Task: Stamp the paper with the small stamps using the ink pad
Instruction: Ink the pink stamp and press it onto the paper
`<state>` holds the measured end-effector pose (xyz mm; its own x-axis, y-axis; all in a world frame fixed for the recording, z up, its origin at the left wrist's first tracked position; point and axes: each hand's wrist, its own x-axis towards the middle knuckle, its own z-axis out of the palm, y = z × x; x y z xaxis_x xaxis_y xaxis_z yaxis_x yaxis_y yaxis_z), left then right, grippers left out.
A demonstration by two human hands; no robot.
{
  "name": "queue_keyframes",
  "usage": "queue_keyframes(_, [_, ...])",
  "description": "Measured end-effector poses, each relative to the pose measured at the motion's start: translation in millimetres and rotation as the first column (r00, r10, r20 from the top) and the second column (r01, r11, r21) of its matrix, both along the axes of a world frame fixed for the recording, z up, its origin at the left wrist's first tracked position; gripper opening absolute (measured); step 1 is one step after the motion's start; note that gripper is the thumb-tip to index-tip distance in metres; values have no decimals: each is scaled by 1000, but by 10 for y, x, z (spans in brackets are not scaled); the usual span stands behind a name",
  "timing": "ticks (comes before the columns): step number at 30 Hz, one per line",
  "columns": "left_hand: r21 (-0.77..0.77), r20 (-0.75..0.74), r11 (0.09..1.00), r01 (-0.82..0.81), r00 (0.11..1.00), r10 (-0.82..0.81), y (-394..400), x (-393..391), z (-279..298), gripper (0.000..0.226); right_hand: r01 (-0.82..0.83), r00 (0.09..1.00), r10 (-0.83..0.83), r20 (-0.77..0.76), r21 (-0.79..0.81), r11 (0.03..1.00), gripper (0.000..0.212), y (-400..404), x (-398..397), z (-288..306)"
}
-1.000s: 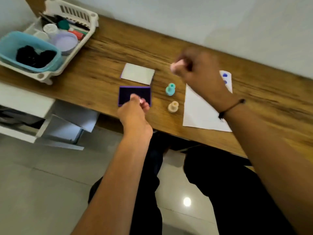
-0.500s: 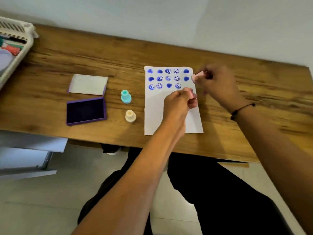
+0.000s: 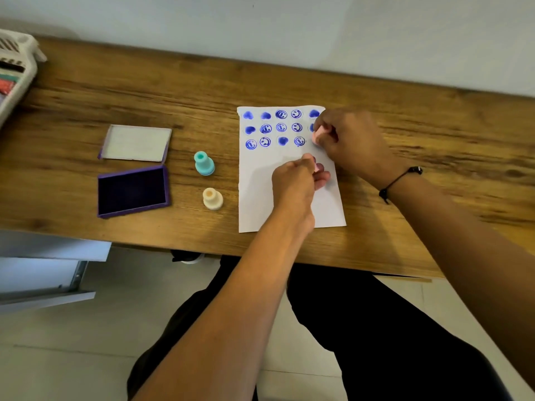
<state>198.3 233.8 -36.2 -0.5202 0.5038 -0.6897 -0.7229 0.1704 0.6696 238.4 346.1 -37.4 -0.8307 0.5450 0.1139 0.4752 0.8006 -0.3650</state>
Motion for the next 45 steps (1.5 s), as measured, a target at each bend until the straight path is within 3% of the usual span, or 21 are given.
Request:
queue_keyframes(10, [-16, 33, 1000, -25, 999, 26, -6, 12, 46, 20, -112, 979, 106, 172, 26, 993, 18, 9, -16, 49])
queue_keyframes(25, [-43, 69, 998, -35, 997, 38, -6, 13, 74, 20, -103, 982, 88, 166, 86, 991, 15, 13, -18, 2])
queue_keyframes(33, [-32, 82, 999, -30, 996, 33, -6, 3, 79, 19, -91, 965, 73, 251, 63, 994, 18, 0, -22, 93])
queue_keyframes(35, [-25, 84, 999, -21, 996, 23, -12, -4, 84, 19, -29, 987, 28, 159, 3, 1000, 19, 8, 15, 200])
queue_keyframes(39, [14, 103, 999, -40, 994, 38, -71, -49, 109, 16, 128, 963, -177, -202, -233, 964, 13, -19, 104, 590])
queue_keyframes(45, [203, 156, 979, -28, 988, -4, -136, -71, 212, 13, 165, 923, -328, -200, -564, 809, 7, -213, 251, 709])
